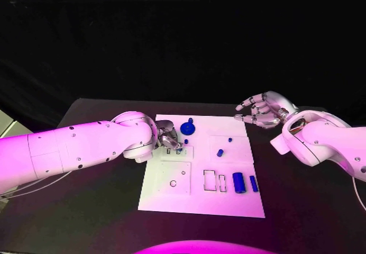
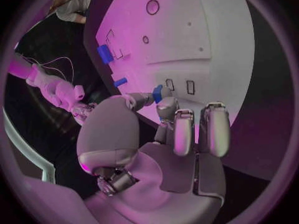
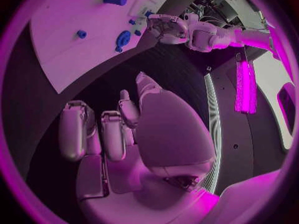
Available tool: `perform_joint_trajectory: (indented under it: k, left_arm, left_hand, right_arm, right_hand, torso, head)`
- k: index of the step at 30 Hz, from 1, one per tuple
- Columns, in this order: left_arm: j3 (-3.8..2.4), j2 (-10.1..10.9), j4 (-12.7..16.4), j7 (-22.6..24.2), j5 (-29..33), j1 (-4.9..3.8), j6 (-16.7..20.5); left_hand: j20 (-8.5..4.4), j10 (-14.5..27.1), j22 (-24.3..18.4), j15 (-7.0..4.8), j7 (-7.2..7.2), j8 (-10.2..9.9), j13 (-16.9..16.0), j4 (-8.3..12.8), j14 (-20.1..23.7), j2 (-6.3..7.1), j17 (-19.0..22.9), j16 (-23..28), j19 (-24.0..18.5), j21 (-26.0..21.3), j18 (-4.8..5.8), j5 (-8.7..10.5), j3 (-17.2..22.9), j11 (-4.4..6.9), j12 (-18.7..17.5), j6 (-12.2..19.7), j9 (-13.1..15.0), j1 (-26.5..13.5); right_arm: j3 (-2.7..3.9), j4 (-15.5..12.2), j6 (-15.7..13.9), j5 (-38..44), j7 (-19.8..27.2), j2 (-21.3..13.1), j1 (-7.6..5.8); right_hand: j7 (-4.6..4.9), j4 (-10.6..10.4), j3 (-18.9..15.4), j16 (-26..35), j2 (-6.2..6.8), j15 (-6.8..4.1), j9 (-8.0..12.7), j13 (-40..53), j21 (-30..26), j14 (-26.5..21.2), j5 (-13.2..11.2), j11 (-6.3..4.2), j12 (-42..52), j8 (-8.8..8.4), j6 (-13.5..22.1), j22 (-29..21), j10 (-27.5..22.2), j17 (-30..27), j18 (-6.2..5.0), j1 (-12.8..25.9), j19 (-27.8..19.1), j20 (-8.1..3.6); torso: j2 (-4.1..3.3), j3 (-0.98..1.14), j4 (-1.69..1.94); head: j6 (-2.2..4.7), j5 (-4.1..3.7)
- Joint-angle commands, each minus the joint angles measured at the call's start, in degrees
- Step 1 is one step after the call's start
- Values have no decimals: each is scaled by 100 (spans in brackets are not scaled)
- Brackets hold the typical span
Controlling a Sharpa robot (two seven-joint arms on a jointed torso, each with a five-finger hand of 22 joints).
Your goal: Assemble the parts on the task board
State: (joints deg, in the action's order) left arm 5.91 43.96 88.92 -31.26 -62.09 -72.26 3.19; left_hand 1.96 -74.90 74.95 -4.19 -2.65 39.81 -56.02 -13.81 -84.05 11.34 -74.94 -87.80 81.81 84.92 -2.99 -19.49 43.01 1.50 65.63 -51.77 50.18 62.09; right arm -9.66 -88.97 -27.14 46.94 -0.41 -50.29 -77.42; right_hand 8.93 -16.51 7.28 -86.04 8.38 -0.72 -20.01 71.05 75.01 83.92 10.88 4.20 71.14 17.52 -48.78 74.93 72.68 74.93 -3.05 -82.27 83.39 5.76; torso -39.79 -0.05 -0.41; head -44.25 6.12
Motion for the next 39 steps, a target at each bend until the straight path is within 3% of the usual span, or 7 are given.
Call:
perform_joint_trajectory:
  k: [1,6,16,39]
  left_arm:
    - [10,64,123,115,-496,66,787]
    - [18,161,267,148,-611,183,1069]
    - [25,273,399,72,-653,323,1010]
    - [31,181,273,33,-901,401,928]
  left_hand:
    - [-12,-65,388,-59,9,15,-27,1332,-493,2,-1148,-19,53,35,43,-31,1303,18,54,-68,7,-56]
    - [-21,-99,448,-69,20,16,-62,1339,-495,12,-1150,-21,96,63,56,-40,1327,28,82,-92,8,-68]
    - [-28,-122,468,-76,28,16,-80,1344,-497,21,-1153,-24,111,73,60,-50,1350,36,96,-110,9,-81]
    - [-34,-128,486,-82,33,15,-71,1344,-498,20,-1154,-25,125,82,64,-57,1375,42,90,-122,10,-91]
  right_arm:
    - [2,3,50,27,44,-13,4]
    - [1,-3,47,27,44,-30,4]
    - [1,-10,61,28,38,-39,4]
    - [1,-33,91,38,34,-44,4]
  right_hand:
    - [-2,-10,5,25,-27,51,5,-7,-20,389,35,-9,1,19,37,505,-2,644,-44,-12,-44,-3]
    - [-2,-11,4,24,-27,51,6,-3,-13,390,38,-9,5,20,38,510,2,647,-42,-7,-40,-3]
    - [-2,-11,4,24,-27,51,6,-3,-13,390,38,-9,5,20,38,510,2,647,-42,-7,-40,-3]
    - [-1,-14,0,19,-33,52,8,2,-3,393,52,-8,14,25,41,518,8,660,-39,19,-33,-2]
  torso:
    - [0,4,4]
    - [-1,2,8]
    - [-6,5,-14]
    - [-14,-5,-12]
  head:
    - [-28,-3]
    - [-48,-18]
    - [-77,-12]
    - [-98,-55]
